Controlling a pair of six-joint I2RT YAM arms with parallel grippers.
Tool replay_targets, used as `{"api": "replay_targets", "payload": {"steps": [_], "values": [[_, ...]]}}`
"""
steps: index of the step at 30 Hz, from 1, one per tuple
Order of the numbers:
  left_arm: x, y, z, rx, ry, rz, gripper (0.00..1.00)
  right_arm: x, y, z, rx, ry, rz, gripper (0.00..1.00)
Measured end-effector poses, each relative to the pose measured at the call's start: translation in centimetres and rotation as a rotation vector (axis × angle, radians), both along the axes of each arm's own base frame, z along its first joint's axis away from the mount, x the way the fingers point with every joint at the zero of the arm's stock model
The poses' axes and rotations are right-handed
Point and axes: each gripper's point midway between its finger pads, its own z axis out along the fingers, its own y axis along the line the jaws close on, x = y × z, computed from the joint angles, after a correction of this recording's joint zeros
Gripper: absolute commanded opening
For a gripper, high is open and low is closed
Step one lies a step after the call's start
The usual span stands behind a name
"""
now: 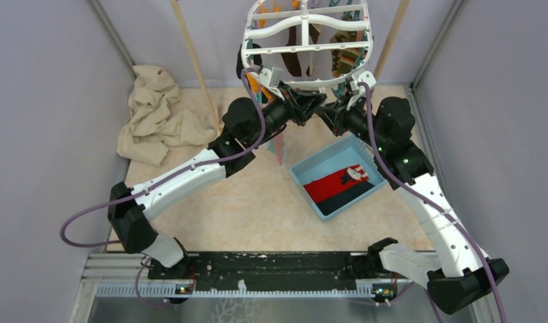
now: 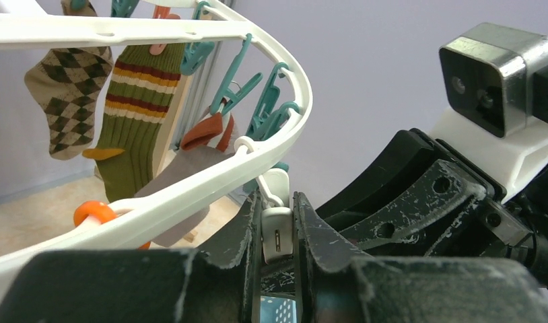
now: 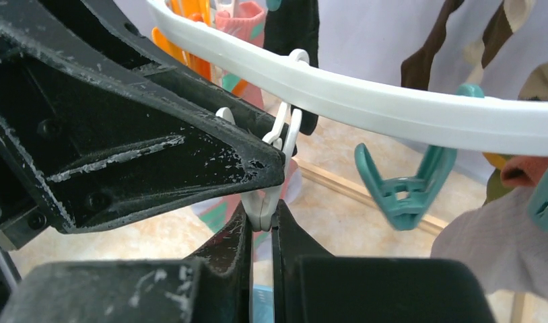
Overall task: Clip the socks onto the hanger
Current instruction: Open the clamp at the hanger.
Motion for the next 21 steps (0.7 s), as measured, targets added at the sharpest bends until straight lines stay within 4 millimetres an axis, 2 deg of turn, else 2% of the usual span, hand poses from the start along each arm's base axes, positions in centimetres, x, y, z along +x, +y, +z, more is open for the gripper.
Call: {"api": "replay_targets", "payload": {"steps": [11, 13, 15, 21], "values": [[-0.1, 0.7, -0.2, 0.001, 0.005, 0.012, 0.00, -0.1, 0.6, -0.3, 0.003, 0.011, 0.028, 0.00], [-0.1, 0.8, -0.2, 0.003, 0.004, 0.012, 0.00, -0.2, 0.6, -0.3, 0.002, 0.015, 0.032, 0.22], [-0.3, 0.9, -0.4, 0.008, 0.001, 0.011, 0.00, -0.3, 0.8, -0.5, 0.001, 0.022, 0.041, 0.38], [-1.3, 1.6, -0.3, 0.031, -0.038, -0.006, 0.00, -0.7, 0.6, -0.6, 0.002, 0.035, 0.039, 0.59]]}}
